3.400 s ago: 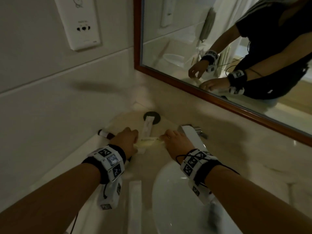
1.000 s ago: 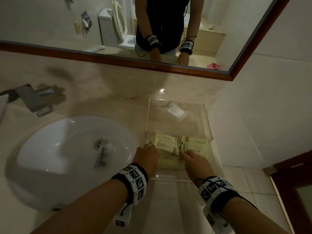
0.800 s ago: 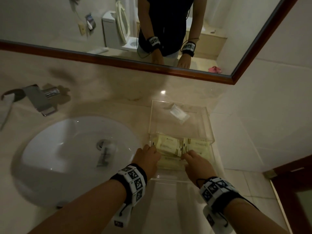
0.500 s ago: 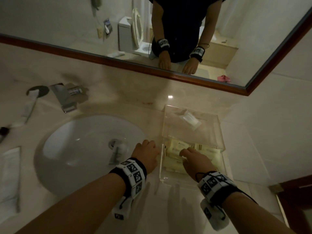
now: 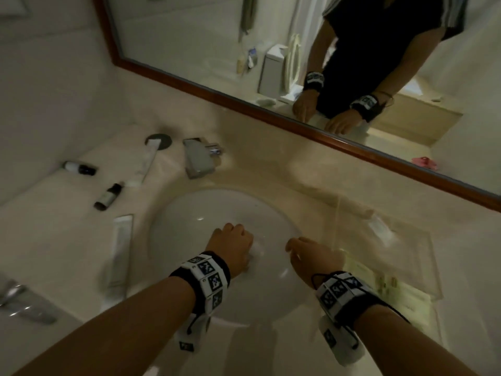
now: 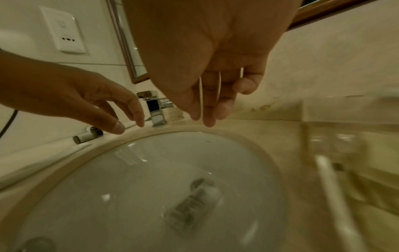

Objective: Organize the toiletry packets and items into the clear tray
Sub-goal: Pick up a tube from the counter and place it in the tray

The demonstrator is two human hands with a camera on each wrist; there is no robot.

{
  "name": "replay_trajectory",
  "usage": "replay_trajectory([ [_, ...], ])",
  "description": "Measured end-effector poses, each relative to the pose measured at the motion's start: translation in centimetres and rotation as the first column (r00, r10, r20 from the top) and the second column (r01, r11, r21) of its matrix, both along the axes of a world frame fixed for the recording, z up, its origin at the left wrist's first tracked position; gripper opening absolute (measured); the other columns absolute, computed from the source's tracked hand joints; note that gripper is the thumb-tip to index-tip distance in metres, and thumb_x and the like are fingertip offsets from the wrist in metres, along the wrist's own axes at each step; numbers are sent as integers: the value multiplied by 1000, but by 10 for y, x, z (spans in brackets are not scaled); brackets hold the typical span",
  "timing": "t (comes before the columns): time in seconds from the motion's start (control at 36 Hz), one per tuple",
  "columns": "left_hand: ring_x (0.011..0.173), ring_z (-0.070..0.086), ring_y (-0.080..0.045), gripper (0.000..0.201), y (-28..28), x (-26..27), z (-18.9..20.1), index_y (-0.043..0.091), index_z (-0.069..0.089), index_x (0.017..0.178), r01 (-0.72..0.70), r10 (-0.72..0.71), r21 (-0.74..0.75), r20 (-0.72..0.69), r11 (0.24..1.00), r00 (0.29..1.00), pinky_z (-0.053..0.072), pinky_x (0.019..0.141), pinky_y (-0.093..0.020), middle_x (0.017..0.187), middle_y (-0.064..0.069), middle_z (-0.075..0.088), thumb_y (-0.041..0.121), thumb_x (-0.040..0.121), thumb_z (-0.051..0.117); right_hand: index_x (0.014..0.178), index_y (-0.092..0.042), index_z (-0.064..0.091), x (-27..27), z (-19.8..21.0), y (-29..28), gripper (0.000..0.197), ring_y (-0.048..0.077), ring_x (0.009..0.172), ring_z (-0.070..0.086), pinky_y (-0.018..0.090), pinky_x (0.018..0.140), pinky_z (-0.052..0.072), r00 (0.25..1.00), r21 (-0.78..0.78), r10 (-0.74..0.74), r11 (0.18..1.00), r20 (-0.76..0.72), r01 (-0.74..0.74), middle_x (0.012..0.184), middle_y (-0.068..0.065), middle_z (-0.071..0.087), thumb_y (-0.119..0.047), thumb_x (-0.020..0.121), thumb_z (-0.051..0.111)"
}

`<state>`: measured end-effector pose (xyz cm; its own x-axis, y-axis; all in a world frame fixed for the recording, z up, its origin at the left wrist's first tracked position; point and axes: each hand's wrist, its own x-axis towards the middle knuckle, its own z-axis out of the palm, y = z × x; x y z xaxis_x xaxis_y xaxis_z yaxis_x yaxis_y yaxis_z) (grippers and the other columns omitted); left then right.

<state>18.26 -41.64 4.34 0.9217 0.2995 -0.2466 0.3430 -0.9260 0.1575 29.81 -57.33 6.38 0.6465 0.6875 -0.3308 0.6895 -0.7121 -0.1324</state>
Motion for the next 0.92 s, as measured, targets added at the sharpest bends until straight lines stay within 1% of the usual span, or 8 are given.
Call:
replay_trajectory([
  [0.06,122,42,-28,33,19,-15,1,20,50,125,-38,38,-1,-11,999,999,38,100,-40,131,-6,46,27,93,48,117,-29,54,-8,-1,23,30,22,104,60,32,87,47,998,0,54,999,-13,-54,124,-5,57,-19,95,36],
  [0.22,122,41,-28,33,77,-62,-6,19,50,125,-168,167,-16,-42,986,985,36,99,-39,133,-6,45,24,93,47,119,-22,53,-37,-6,92,30,26,106,57,33,89,46,980,-15,188,982,-62,-190,123,1,57,-15,96,34],
  [0.5,123,40,-27,33,156,-127,-11,21,48,127,-363,360,-5,-99,932,928,36,100,-39,135,-5,43,27,94,46,113,-27,54,-88,-26,184,28,24,102,60,35,88,49,944,20,303,953,-131,-303,119,-1,59,-18,93,37],
  [0.56,126,39,-29,39,166,-138,-14,21,43,131,-412,409,4,-134,911,903,37,101,-41,138,-6,39,33,95,46,114,-26,54,-95,-28,199,28,23,102,60,33,88,47,939,16,315,949,-139,-315,120,-2,59,-18,93,37],
  [0.64,128,38,-31,62,176,-152,-23,21,29,141,-510,489,-47,-219,859,844,37,103,-43,143,-8,32,52,90,47,115,-25,54,-104,-31,220,28,22,104,59,33,89,46,937,17,319,947,-143,-320,119,-1,59,-17,93,38],
  [0.72,128,40,-31,82,180,-161,-36,23,18,147,-587,541,-105,-288,802,790,39,102,-44,145,-8,30,63,83,50,115,-24,54,-111,-35,236,27,21,105,59,32,90,45,934,24,329,944,-140,-329,118,-1,59,-17,93,39],
  [0.78,123,44,-31,84,181,-164,-44,22,21,144,-618,562,-129,-308,775,768,42,99,-43,139,-7,36,64,80,54,115,-24,53,-115,-37,245,27,21,105,58,32,89,46,929,21,339,940,-147,-340,118,0,60,-18,94,39],
  [0.92,113,51,-27,74,183,-170,-50,17,34,132,-655,582,-188,-329,732,744,47,93,-40,126,-6,43,58,77,62,115,-24,53,-124,-45,261,27,21,103,59,32,89,47,925,7,343,938,-163,-347,117,0,59,-17,94,38],
])
